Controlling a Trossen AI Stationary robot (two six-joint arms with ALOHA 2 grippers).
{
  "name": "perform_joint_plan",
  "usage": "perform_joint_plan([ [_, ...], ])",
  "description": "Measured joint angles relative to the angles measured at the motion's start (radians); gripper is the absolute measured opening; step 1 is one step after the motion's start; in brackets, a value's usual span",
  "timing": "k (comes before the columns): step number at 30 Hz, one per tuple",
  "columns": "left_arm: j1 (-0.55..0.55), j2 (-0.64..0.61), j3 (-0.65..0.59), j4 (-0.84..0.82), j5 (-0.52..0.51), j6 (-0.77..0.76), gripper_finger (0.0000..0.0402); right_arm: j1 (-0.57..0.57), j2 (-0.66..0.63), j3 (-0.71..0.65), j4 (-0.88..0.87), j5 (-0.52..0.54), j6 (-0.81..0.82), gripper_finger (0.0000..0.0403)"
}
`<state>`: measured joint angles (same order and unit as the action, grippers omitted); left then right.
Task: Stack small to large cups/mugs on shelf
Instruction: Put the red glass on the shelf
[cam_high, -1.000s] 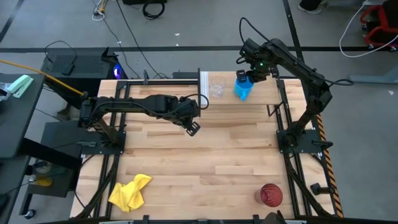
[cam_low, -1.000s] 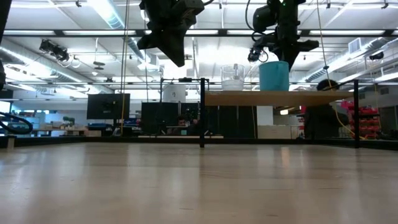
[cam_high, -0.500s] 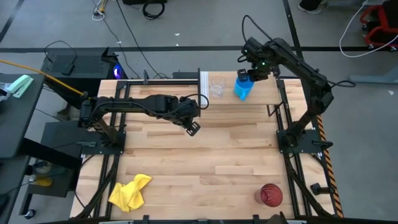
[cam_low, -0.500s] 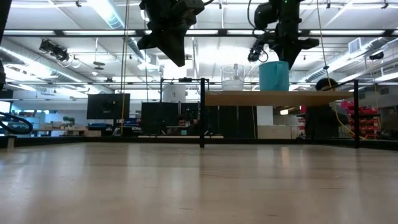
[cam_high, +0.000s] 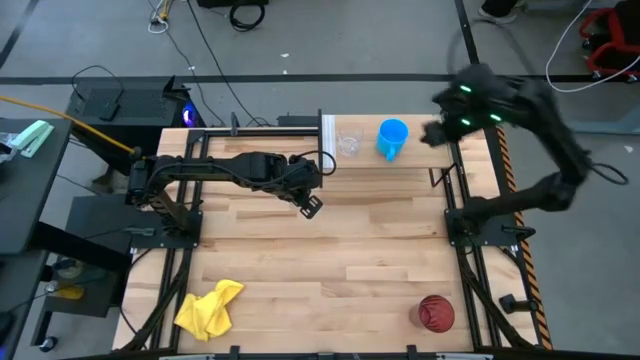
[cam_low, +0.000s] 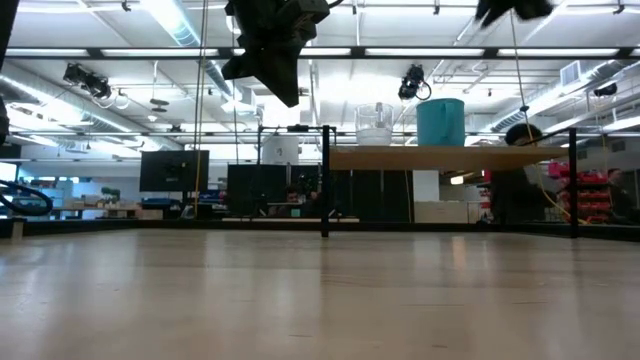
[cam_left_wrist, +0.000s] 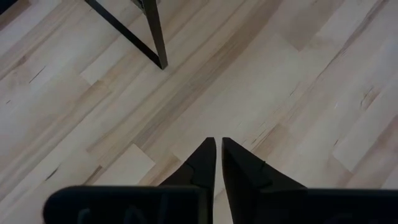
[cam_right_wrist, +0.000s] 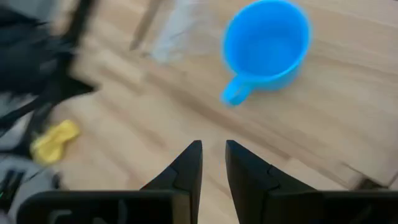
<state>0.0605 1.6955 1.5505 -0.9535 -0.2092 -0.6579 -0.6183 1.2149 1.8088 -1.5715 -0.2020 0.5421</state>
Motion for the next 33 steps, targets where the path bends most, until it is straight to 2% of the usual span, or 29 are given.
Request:
perform_joint_plan([
  [3,0.0,0.0,0.0,0.0,0.0,0.0,0.003,0.114,-0.117,0.0,0.0,-0.008,0.045,0.0078],
  [8,0.0,0.0,0.0,0.0,0.0,0.0,0.0035,0.316,-0.283,0.0,0.0,-0.055,0.285,0.0078],
  [12,0.0,0.0,0.0,0.0,0.0,0.0,0.0038,0.421,-0.374,-0.001,0.0,-0.067,0.43,0.0076],
  [17,0.0,0.0,0.0,0.0,0.0,-0.01,0.0033,0.437,-0.457,-0.06,-0.001,-0.066,0.422,0.0065],
  [23,0.0,0.0,0.0,0.0,0.0,-0.015,0.0028,0.437,-0.527,-0.239,0.0,-0.075,0.362,0.0052],
  [29,0.0,0.0,0.0,0.0,0.0,-0.033,0.0038,0.437,-0.58,-0.489,-0.001,-0.279,0.431,0.0052],
  [33,0.0,0.0,0.0,0.0,0.0,-0.037,0.0037,0.437,-0.604,-0.587,0.0,-0.305,0.451,0.0051],
])
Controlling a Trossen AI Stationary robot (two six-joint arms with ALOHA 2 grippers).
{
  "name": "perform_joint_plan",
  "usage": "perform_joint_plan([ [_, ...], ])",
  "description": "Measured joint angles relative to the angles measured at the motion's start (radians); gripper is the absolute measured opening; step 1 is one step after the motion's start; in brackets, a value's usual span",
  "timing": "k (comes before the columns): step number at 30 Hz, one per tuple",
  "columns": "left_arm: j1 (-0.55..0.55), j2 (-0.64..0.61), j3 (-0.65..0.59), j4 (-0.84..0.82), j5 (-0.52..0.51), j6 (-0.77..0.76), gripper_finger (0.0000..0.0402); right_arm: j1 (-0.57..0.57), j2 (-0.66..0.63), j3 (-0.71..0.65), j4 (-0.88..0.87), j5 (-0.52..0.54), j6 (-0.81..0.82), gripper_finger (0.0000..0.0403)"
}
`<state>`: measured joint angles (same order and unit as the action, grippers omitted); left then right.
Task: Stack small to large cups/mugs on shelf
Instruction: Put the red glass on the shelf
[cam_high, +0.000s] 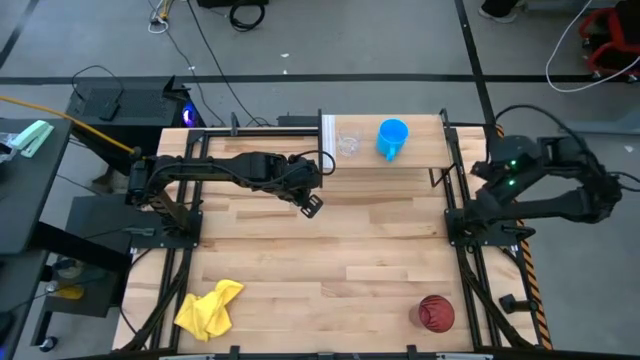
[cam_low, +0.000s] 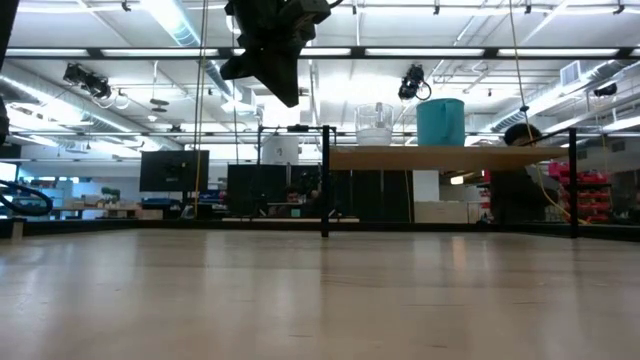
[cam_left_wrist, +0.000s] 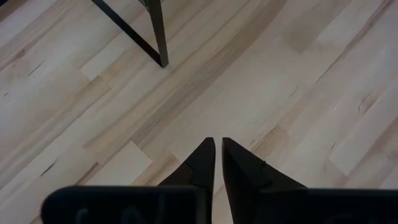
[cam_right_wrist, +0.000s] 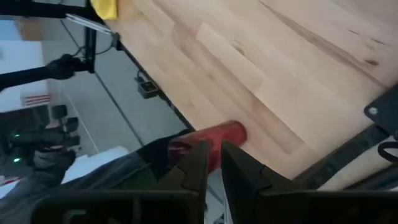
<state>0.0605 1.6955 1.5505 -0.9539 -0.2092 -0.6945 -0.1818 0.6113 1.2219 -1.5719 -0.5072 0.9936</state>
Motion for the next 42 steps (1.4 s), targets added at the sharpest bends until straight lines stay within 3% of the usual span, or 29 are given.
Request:
perform_joint_plan([
  [9,0.0,0.0,0.0,0.01,-0.004,0.0,0.0029,0.0,0.003,-0.019,0.013,0.043,-0.058,0.0051],
  [13,0.0,0.0,0.0,0.026,-0.007,0.0,0.0035,0.0,0.019,-0.019,0.127,0.066,-0.103,0.0051],
  [17,0.0,0.0,0.0,0.027,-0.008,-0.001,0.0038,0.008,0.069,-0.019,0.253,0.066,-0.161,0.0051],
  [22,0.0,0.0,0.0,0.026,-0.008,-0.001,0.0033,0.077,0.183,-0.019,0.273,0.065,-0.228,0.0051],
  [28,0.0,0.0,0.0,0.026,-0.008,-0.001,0.0028,0.342,0.26,-0.02,0.275,0.085,-0.1,0.0047],
  [37,0.0,0.0,0.0,0.025,-0.008,0.008,0.0036,0.949,0.314,-0.02,0.382,0.423,0.43,0.0032],
  [42,0.0,0.0,0.0,0.025,-0.008,0.011,0.0028,1.197,0.426,-0.019,0.385,0.506,0.63,0.0029],
])
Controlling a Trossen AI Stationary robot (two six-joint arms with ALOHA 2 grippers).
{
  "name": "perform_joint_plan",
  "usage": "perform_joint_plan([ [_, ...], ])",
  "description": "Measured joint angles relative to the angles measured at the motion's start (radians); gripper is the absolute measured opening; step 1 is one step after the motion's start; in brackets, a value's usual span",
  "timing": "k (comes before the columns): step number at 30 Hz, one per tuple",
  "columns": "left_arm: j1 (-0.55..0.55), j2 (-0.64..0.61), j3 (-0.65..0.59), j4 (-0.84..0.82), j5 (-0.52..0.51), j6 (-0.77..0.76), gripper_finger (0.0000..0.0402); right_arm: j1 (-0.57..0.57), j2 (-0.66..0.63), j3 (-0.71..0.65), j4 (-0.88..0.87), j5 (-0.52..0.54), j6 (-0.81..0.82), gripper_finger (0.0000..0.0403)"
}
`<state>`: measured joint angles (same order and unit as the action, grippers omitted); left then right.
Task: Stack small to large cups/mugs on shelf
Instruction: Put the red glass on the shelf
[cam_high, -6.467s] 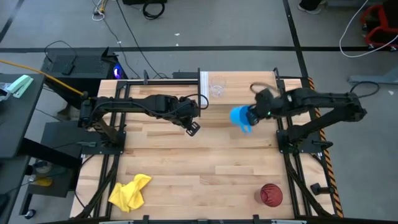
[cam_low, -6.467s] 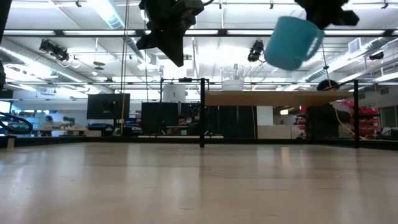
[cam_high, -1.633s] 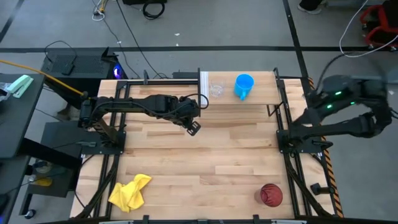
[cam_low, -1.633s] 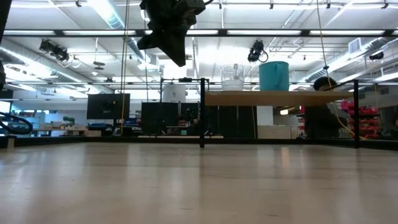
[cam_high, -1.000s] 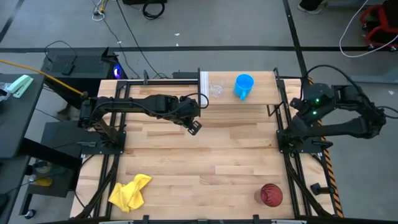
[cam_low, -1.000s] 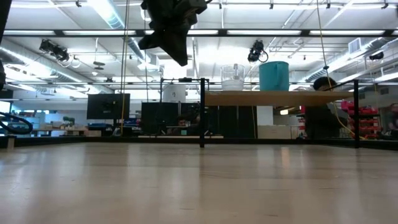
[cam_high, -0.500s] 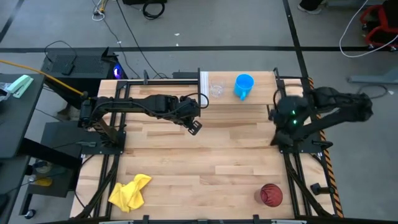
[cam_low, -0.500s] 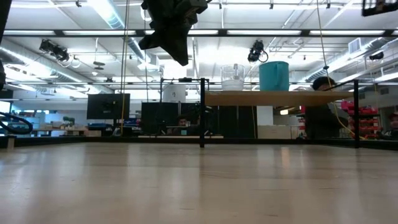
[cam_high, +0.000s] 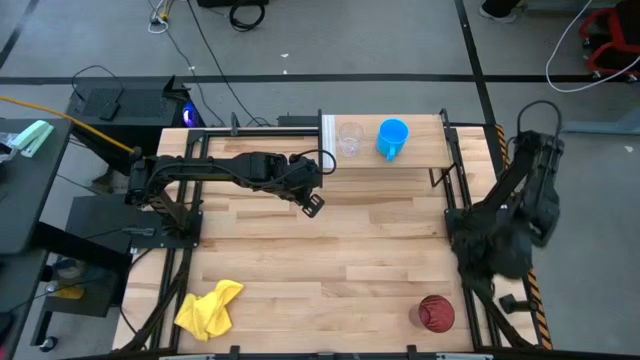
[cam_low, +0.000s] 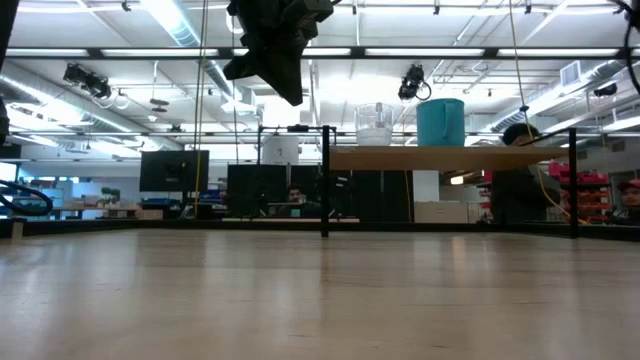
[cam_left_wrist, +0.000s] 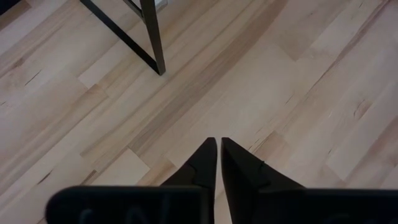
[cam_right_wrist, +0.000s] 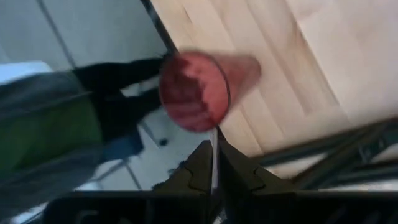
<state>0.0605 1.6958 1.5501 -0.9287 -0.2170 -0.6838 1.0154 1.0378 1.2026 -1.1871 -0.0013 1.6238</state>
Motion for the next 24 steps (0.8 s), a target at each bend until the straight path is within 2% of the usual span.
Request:
perform_joint_plan([
  [5,0.0,0.0,0.0,0.0,0.0,0.0,0.0023,0.094,0.12,0.0,0.0,0.034,0.107,0.0029],
  [17,0.0,0.0,0.0,0.0,0.0,0.0,0.0033,0.091,0.242,0.0,-0.002,0.085,0.262,0.003],
  [24,0.0,0.0,0.0,0.0,0.0,0.0,0.0026,0.064,0.279,0.0,-0.003,0.098,0.267,0.0057],
])
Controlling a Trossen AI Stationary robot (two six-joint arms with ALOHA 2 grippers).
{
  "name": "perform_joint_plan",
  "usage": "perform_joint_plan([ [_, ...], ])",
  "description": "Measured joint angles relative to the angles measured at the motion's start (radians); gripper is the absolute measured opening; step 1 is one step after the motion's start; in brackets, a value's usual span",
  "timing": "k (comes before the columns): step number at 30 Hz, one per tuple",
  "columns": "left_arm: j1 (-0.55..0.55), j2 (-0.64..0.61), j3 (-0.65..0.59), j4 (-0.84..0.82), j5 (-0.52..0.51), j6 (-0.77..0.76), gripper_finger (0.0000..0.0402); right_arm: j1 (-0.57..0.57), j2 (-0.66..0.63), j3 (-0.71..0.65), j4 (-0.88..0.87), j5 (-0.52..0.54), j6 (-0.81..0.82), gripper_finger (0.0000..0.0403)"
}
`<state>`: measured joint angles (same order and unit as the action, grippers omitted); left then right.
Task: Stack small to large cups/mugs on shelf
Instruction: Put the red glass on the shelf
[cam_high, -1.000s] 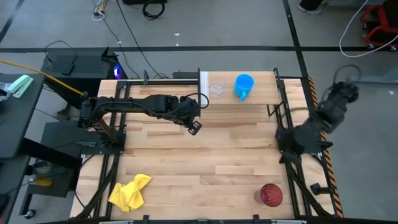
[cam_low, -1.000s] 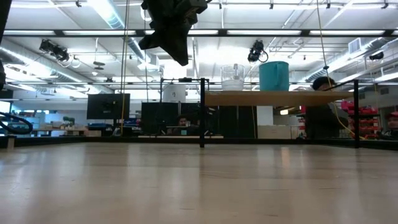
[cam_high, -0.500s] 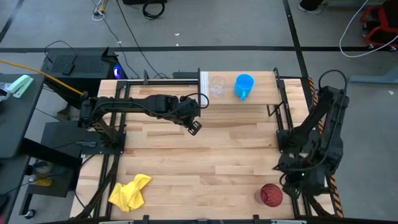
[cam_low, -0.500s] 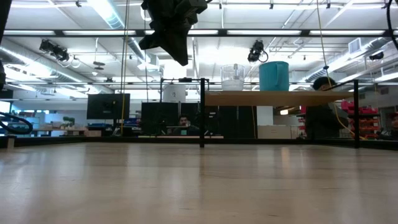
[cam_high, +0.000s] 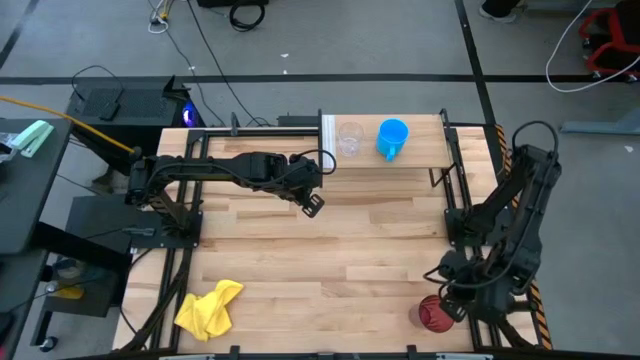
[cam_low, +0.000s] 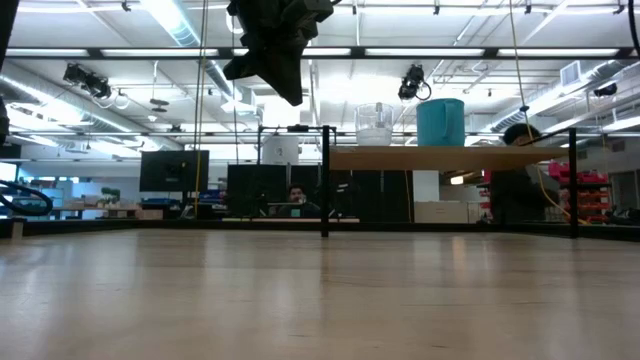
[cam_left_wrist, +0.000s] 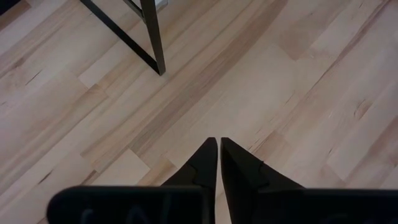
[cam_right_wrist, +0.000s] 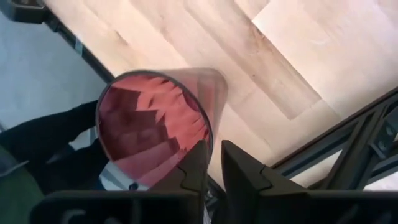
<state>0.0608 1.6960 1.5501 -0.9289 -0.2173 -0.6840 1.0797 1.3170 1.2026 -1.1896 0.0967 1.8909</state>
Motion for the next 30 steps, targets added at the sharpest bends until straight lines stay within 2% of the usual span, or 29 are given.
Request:
perform_joint_plan([
  [10,0.0,0.0,0.0,-0.001,0.0,0.024,0.0035,-0.025,0.053,0.0,0.001,0.0,-0.017,0.0098],
  [30,0.0,0.0,0.0,-0.012,0.0,0.026,0.0033,-0.025,0.136,0.0,0.002,0.0,-0.062,0.0099],
])
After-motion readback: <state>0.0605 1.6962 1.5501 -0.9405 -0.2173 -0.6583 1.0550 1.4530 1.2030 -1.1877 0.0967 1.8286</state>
